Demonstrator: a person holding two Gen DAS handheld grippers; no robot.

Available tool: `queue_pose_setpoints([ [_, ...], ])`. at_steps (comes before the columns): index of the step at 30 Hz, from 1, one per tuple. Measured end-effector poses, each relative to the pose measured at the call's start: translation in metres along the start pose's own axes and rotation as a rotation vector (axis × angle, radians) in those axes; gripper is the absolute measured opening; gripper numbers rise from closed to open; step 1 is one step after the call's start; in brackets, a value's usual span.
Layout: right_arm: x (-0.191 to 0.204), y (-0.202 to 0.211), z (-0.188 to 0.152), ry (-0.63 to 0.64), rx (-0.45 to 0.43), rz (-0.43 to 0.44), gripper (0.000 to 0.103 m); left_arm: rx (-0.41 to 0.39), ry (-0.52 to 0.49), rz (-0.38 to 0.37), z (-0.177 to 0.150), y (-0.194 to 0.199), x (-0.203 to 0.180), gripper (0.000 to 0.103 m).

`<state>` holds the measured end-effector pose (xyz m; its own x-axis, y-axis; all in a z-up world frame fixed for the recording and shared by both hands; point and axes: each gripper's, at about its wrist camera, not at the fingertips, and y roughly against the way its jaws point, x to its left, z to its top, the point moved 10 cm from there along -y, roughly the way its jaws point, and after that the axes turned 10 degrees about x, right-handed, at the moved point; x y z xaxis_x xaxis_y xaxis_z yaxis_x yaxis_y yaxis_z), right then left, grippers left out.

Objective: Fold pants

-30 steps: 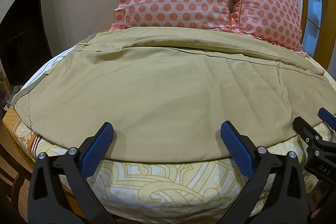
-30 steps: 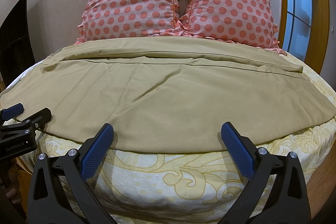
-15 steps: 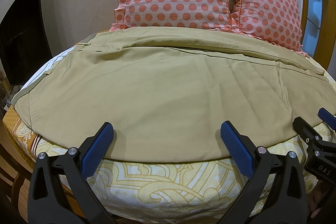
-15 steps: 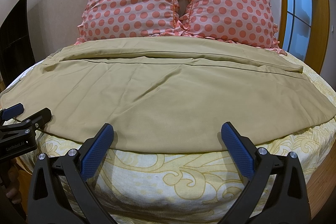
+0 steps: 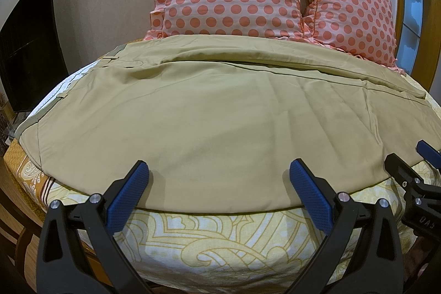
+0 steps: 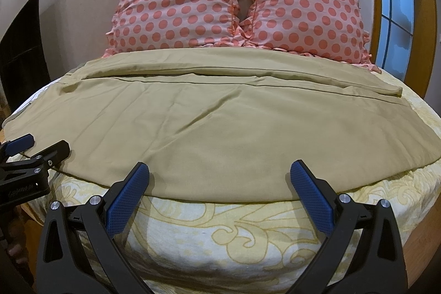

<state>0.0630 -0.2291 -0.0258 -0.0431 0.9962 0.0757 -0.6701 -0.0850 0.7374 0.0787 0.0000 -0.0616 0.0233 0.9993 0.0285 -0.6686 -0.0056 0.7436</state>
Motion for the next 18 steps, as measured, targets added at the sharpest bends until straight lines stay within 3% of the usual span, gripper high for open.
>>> queue_pose_setpoints([
  [4,-0.002,0.0,0.001,0.022,0.044,0.032,0.102,0.015,-0.002,-0.009,0.0,0.001,0.001,0.101],
  [7,-0.03,0.002,0.025,-0.022,0.054,0.033,0.102,0.031,0.03,-0.035,0.008,0.006,0.01,0.101],
  [10,-0.085,0.003,0.072,-0.107,0.036,-0.026,0.102,-0.014,0.096,-0.07,0.025,0.019,0.026,0.101],
  [15,-0.2,-0.055,0.149,-0.366,0.144,-0.14,0.102,-0.065,0.178,-0.071,0.065,0.032,0.043,0.101],
  [17,-0.24,-0.082,0.164,-0.483,0.196,-0.174,0.097,-0.07,0.182,-0.053,0.074,0.03,0.044,0.101],
  [18,-0.264,-0.103,0.174,-0.568,0.234,-0.185,0.089,-0.071,0.183,-0.043,0.08,0.028,0.045,0.101],
])
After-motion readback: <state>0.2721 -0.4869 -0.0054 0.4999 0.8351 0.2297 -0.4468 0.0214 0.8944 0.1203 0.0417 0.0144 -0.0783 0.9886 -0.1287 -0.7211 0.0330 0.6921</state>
